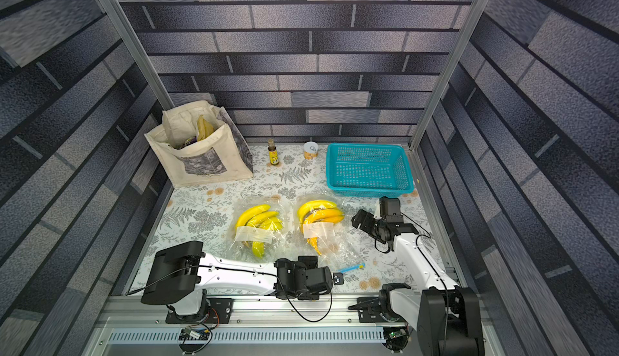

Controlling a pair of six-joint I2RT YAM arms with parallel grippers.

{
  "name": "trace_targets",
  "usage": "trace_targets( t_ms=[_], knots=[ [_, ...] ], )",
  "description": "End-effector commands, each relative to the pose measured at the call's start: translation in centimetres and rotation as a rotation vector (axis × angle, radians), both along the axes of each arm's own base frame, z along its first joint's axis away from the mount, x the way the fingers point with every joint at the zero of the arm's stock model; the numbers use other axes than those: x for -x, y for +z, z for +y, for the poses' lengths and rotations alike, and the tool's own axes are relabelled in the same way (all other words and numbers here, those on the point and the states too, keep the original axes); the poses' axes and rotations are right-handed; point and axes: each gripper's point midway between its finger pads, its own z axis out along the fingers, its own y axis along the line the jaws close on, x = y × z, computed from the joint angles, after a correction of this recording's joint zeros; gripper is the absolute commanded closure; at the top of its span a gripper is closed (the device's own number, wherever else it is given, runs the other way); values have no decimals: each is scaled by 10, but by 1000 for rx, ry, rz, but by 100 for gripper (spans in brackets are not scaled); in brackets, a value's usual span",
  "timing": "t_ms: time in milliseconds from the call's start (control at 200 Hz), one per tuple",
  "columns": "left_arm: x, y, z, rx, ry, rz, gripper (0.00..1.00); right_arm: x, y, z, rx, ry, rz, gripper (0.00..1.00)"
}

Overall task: Open the zip-top bag and take out the banana
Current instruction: Pick up the zipper food storage bag at the center of the board.

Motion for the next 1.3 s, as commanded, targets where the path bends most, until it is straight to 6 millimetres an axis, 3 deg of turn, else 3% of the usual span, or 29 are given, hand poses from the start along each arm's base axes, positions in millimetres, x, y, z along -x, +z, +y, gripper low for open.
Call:
trace_targets(
  t_ms=[0,220,336,421,501,566,761,942,1172,1292],
  knots=[
    [-5,1,-2,-4,30,-20,19,-9,10,-3,11,-19,-33,5],
    [-20,-3,-1,-13,82,-53,35,-7,12,-6,24,-21,-37,4],
    [-27,-9,1,-17,113,-34,52,-5,12,-6,24,-20,-35,4],
    [-32,-10,2,9,149,18,72,-5,13,-7,28,-22,-36,3],
    [-37,-5,3,37,182,72,89,-4,14,-7,31,-21,-39,3],
    [-44,3,2,73,204,99,95,-3,15,-7,29,-18,-44,3],
    [-73,36,5,178,281,102,100,1,21,-3,12,-2,-60,3],
    [-95,62,13,249,323,71,100,13,19,16,-104,42,-46,8],
    [-103,64,34,254,351,43,100,53,-4,53,-354,118,127,18],
    [-106,62,38,255,357,36,100,73,-4,58,-400,131,172,19]
  ],
)
